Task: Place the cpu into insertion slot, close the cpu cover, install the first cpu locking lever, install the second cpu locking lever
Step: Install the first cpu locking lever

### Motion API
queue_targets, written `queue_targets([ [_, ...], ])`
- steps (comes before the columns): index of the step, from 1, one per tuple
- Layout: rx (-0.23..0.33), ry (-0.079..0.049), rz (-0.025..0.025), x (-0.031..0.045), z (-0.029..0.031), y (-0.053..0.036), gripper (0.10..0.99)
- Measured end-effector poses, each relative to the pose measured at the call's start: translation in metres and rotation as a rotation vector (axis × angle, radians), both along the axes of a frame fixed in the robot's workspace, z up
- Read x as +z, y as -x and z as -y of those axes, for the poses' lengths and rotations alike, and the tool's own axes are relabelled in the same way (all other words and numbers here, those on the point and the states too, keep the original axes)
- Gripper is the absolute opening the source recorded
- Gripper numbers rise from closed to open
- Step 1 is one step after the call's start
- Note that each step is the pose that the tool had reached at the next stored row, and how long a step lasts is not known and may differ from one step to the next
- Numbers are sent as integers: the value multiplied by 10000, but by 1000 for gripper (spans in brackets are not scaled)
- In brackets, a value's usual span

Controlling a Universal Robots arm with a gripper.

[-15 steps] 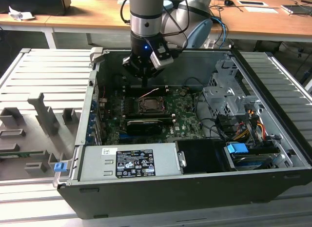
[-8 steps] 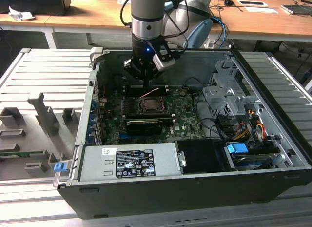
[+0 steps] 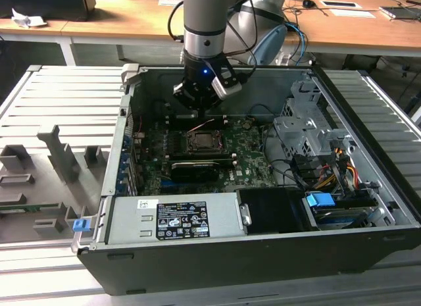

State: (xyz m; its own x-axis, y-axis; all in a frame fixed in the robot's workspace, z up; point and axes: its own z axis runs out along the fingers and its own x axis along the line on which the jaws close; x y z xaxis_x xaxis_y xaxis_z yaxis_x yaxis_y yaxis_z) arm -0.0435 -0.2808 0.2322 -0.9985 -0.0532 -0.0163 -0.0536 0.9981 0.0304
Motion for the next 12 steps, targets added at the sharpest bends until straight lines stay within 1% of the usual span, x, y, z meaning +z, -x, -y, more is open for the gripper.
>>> queue_targets([
  [1,84,1,0,-5,-1,0,106],
  [4,97,-2,-1,-20,-14,-10,106],
  [8,94,-3,-1,-41,-27,-52,106],
  [12,94,-8,-1,-77,-39,-94,106],
])
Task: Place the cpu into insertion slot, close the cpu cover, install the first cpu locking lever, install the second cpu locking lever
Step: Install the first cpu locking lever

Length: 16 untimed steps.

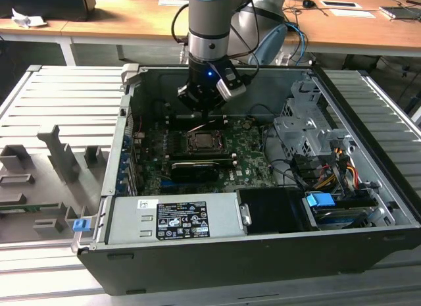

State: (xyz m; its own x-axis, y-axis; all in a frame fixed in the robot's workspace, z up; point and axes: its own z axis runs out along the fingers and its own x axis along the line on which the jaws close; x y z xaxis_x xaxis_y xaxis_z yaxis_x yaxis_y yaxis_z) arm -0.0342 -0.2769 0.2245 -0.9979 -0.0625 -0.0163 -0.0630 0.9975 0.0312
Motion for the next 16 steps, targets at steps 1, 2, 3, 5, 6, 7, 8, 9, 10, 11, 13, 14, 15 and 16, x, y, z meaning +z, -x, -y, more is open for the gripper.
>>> queue_targets([
  [1,-10,-5,0,-10,0,-5,106],
  [2,-32,-13,0,-19,0,-10,106],
  [3,-50,-21,0,-28,0,-16,106],
  [5,-62,-26,0,-40,0,-35,106],
  [6,-65,-26,-1,-48,-1,-53,106],
  [7,-66,-25,-1,-54,-2,-72,106],
  [8,-69,-26,-1,-90,-3,-105,106],
  [9,-71,-26,0,-143,-3,-119,106],
  [10,-70,-18,-2,-173,-4,-127,106],
  [11,-71,-15,-3,-181,-4,-129,106],
  [13,-71,-2,-4,-188,-4,-130,106],
  [14,-70,10,-5,-193,-4,-130,106],
  [15,-70,19,-5,-196,-4,-130,106],
  [16,-71,34,-7,-199,-4,-130,106],
])
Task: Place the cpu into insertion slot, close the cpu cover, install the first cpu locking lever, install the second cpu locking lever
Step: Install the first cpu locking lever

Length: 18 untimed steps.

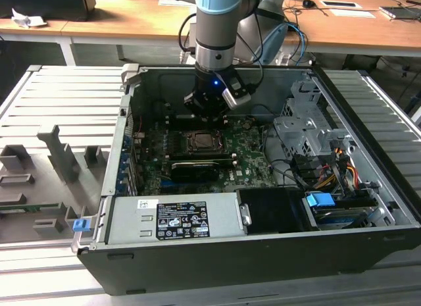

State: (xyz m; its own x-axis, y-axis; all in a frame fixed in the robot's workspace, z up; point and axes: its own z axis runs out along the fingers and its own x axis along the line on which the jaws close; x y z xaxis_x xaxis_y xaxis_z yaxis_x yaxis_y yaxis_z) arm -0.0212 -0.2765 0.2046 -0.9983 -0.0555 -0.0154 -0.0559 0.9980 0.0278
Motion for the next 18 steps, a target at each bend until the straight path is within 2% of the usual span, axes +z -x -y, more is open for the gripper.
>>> queue_targets([
  [6,0,31,-2,-34,-1,-5,106],
  [8,0,19,5,-6,-3,-6,106],
  [12,0,29,-6,118,-1,-5,106],
  [18,0,29,-6,127,18,-5,106],
])
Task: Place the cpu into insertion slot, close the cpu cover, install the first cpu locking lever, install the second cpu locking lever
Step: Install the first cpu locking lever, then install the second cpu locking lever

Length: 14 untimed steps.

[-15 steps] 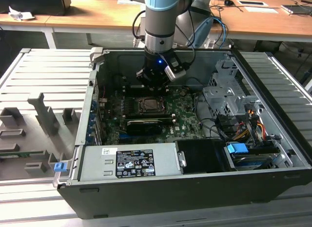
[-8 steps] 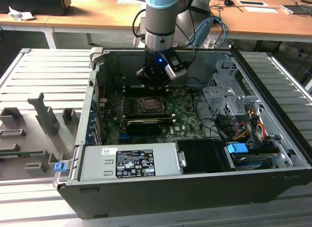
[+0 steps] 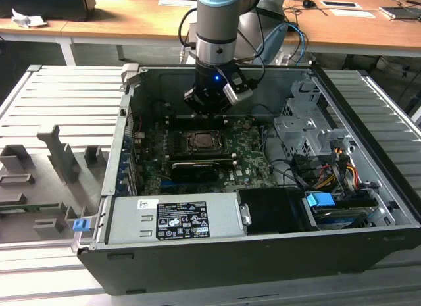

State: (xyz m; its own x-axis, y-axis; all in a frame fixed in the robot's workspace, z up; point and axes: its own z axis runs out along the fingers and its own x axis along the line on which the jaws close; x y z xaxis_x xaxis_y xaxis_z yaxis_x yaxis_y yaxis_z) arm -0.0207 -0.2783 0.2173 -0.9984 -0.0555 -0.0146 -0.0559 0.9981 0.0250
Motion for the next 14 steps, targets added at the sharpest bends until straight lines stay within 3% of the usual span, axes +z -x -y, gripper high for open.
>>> queue_targets([
  [10,0,9,0,0,32,0,106],
  [11,1,56,-2,24,35,0,106],
  [12,1,59,0,115,35,0,106],
  [14,0,63,-1,214,35,0,106],
])
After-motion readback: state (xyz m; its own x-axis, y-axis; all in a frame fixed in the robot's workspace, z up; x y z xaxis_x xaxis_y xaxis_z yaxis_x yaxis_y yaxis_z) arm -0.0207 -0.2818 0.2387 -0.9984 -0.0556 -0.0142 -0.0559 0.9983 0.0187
